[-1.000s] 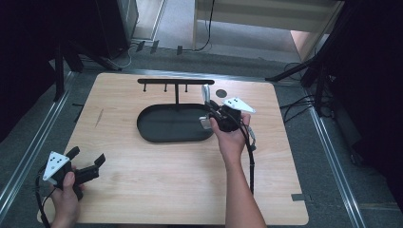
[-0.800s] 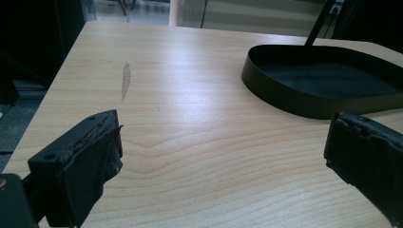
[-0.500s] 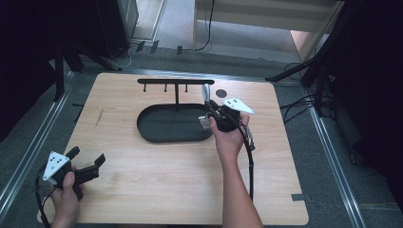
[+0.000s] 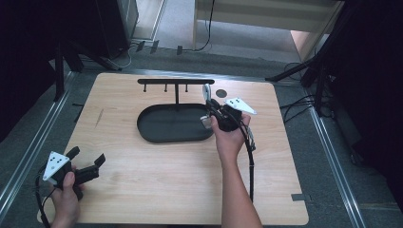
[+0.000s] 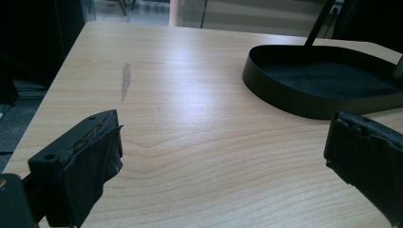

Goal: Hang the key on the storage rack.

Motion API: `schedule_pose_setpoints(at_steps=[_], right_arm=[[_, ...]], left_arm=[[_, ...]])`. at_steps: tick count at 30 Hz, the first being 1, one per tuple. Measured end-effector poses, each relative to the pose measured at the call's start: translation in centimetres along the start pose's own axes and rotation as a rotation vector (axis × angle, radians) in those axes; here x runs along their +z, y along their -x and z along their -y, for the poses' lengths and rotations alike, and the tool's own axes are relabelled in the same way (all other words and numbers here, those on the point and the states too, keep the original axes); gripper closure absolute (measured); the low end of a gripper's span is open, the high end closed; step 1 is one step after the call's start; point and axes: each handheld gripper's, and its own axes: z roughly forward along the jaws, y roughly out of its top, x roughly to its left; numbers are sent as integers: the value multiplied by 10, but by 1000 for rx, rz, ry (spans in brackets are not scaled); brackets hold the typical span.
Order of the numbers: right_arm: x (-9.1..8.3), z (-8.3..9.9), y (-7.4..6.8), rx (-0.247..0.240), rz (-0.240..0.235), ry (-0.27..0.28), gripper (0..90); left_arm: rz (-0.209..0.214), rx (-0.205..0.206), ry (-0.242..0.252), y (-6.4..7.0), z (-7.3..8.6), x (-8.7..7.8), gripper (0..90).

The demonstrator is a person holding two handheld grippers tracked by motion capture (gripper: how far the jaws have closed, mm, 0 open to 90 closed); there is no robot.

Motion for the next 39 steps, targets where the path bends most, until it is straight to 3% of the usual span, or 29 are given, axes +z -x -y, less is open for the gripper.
schedule_pose_setpoints(at_steps=[16, 24, 32, 39], right_arm=[[5, 3, 5, 50, 7, 21, 740], [7, 5, 6, 60, 48, 41, 713], [10, 5, 8, 106, 61, 58, 679], [10, 3, 10, 127, 103, 80, 625]], left_arm=[[0, -3, -1, 0, 0, 0, 0], [0, -2, 0, 0, 0, 0, 0], [0, -2, -1, 0, 0, 0, 0], [1, -2, -1, 0, 0, 0, 0]])
